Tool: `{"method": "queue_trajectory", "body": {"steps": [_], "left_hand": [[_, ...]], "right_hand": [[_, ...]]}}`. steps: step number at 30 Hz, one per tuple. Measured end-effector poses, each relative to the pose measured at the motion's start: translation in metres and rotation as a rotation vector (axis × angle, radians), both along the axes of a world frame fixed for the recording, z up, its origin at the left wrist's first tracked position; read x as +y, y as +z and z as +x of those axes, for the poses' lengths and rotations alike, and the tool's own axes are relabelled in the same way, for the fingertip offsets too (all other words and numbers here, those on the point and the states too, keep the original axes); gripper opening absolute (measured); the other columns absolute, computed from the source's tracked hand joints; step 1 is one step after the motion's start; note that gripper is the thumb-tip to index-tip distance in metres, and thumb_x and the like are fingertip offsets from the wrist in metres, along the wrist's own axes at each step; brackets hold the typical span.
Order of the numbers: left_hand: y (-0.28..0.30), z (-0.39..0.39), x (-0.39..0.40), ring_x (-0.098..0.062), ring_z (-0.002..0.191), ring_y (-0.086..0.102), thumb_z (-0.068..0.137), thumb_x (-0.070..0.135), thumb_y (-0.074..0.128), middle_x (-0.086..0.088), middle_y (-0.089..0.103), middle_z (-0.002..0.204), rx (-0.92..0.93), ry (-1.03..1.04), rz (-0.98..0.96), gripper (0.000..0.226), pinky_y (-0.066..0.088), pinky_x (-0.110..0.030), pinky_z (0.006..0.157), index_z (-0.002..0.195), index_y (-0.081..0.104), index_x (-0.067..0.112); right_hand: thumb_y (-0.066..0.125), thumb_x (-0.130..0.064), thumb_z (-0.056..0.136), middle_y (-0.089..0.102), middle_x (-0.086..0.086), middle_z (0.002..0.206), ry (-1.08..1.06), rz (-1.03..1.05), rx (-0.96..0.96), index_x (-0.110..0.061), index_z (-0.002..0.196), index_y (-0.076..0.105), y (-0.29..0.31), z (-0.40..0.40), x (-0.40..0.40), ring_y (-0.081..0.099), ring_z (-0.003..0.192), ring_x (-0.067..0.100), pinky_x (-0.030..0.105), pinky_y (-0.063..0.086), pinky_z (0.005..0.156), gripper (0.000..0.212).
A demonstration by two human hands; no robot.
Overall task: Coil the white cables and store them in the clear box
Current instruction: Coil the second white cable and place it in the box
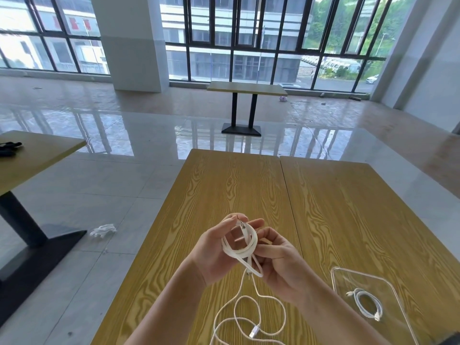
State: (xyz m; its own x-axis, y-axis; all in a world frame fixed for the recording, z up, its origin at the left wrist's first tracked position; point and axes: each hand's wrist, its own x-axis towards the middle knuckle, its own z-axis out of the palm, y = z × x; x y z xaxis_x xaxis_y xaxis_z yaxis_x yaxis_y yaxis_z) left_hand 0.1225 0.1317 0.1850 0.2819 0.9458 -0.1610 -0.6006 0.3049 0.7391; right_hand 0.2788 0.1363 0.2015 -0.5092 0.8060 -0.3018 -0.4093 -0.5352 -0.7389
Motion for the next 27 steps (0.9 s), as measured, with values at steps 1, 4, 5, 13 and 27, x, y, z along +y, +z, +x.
{"method": "queue_trajectory", "body": {"steps": [1,4,5,13,27], "left_hand": [[-0.001,-0.001,0.0,-0.032,0.103,0.063,0.089,0.023,0.06,-0.018,0.064,0.127,0.004,-0.008,0.01,0.01,0.051,-0.046,0.086,0.093,0.063,0.015],[-0.001,-0.005,0.0,-0.033,0.094,0.063,0.088,0.026,0.059,-0.018,0.064,0.114,0.075,-0.027,0.019,0.013,0.05,-0.045,0.081,0.093,0.064,0.015],[-0.001,-0.006,0.0,-0.033,0.091,0.062,0.088,0.027,0.059,-0.018,0.064,0.108,0.116,-0.032,0.02,0.014,0.05,-0.044,0.078,0.094,0.065,0.016],[0.003,-0.005,-0.001,-0.027,0.073,0.065,0.102,0.026,0.045,-0.017,0.067,0.092,0.288,-0.057,0.046,0.021,0.054,-0.038,0.061,0.102,0.061,0.013],[0.0,-0.01,-0.005,-0.04,0.087,0.069,0.105,0.026,0.044,-0.02,0.071,0.101,0.402,-0.102,-0.008,0.02,0.057,-0.051,0.076,0.104,0.059,0.013]], "right_hand": [[0.053,0.018,0.084,0.068,0.02,0.077,-0.01,0.001,-0.002,-0.004,0.093,0.056,-0.001,0.001,0.0,0.068,0.057,0.026,0.033,0.057,0.048,0.024],[0.038,0.011,0.087,0.066,0.024,0.087,0.0,0.016,0.009,-0.007,0.108,0.054,-0.005,0.004,0.001,0.065,0.067,0.03,0.038,0.054,0.052,0.032],[0.038,0.009,0.086,0.066,0.024,0.089,0.019,0.034,0.01,-0.009,0.111,0.055,-0.005,0.005,0.0,0.064,0.069,0.03,0.038,0.053,0.053,0.036],[0.072,0.015,0.073,0.067,0.019,0.099,0.091,0.171,-0.156,-0.015,0.094,0.072,-0.001,-0.002,-0.003,0.062,0.092,0.035,0.044,0.048,0.078,0.037],[0.071,-0.009,0.087,0.075,-0.002,0.07,-0.144,0.456,-0.523,-0.011,0.083,0.077,0.011,0.01,-0.004,0.069,0.062,0.008,0.017,0.054,0.055,0.008]]}}
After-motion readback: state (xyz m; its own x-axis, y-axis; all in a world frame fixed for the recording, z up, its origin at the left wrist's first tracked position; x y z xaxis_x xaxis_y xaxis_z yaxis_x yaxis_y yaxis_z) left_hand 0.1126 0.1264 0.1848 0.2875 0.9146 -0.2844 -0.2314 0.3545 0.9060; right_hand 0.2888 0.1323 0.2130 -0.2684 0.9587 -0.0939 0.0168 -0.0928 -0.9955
